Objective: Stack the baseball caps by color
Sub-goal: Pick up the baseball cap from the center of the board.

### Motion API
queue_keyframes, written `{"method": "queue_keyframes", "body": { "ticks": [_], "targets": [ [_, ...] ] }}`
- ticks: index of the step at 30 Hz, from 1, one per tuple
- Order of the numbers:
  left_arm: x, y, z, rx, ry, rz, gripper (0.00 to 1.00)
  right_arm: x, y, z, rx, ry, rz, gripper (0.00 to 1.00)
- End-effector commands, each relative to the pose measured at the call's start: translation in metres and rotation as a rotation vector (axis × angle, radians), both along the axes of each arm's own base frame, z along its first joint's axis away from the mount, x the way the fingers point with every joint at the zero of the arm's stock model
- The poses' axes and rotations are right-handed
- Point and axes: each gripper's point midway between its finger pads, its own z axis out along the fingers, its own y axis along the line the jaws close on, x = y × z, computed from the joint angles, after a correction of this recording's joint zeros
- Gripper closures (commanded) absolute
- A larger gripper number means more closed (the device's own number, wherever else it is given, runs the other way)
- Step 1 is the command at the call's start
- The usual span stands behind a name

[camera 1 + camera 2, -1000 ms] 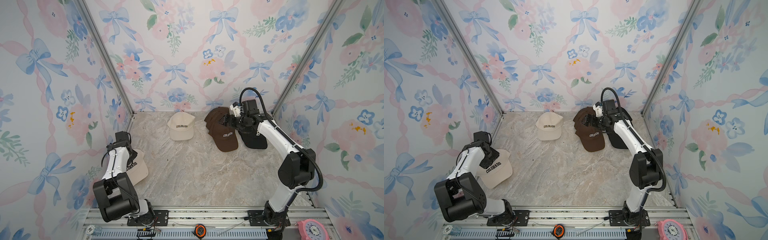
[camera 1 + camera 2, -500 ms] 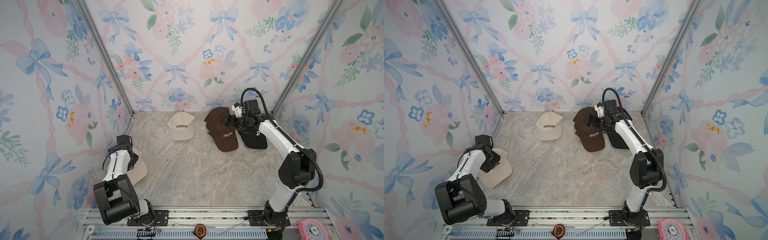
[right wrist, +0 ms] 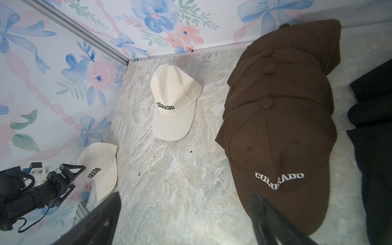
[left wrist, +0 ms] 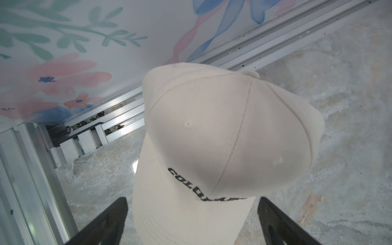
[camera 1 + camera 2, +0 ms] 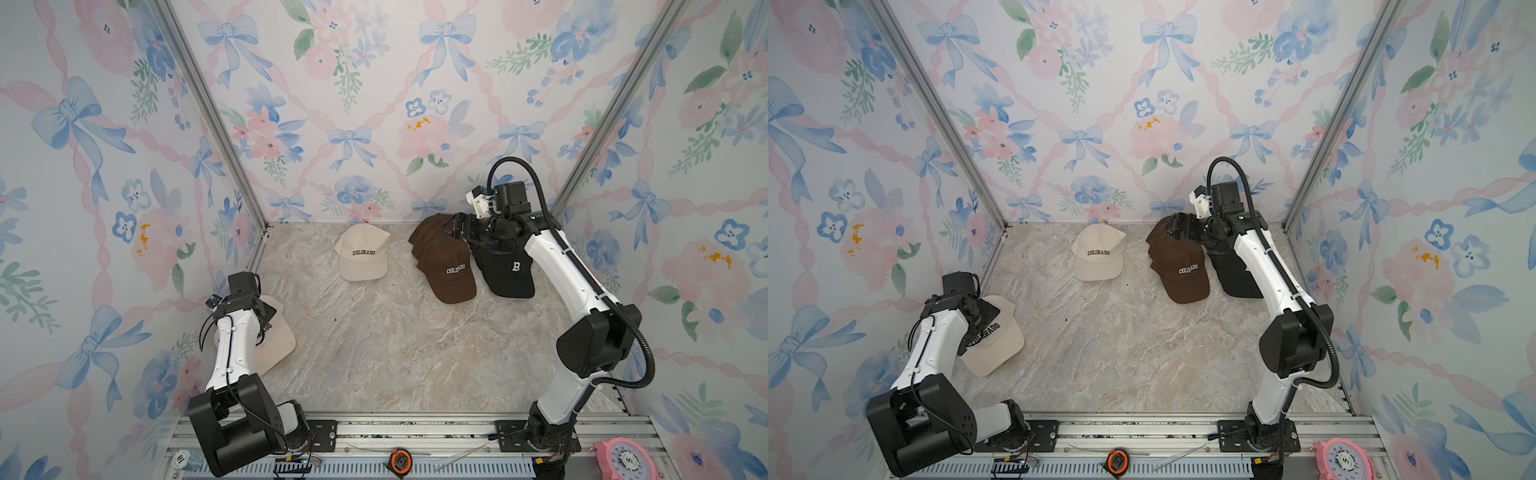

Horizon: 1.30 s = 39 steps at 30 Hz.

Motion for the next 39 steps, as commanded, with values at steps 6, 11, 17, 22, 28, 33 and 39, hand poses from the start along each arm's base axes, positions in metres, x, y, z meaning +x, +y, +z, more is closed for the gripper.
{"method": "queue_keyframes", "body": {
  "ticks": [6,11,17,22,28,33,39],
  "targets": [
    [0.024,0.023,0.005,0.038,0.058,-0.034,0.02,-0.018,0.017,-0.002,-0.063,0.030,0.045,0.04],
    [0.036,0.028,0.007,0.031,0.065,-0.076,0.02,-0.021,0.019,0.003,-0.081,0.009,0.027,0.04],
    [0.039,0.029,0.008,0.023,0.051,-0.079,0.02,-0.021,0.024,0.007,-0.078,-0.008,0.014,0.04],
    [0.039,0.029,-0.016,-0.039,0.063,-0.068,0.02,-0.019,0.033,0.008,-0.077,-0.011,0.021,0.04],
    [0.038,0.029,-0.035,-0.063,0.071,-0.061,0.04,-0.018,0.034,0.011,-0.087,-0.013,0.017,0.04],
    [0.036,0.027,-0.046,-0.082,0.083,-0.064,0.17,-0.018,0.030,0.012,-0.115,-0.015,0.012,0.04],
    [0.032,0.023,-0.054,-0.096,0.089,-0.063,0.41,-0.015,0.026,0.013,-0.140,-0.015,0.009,0.04]
  ]
}}
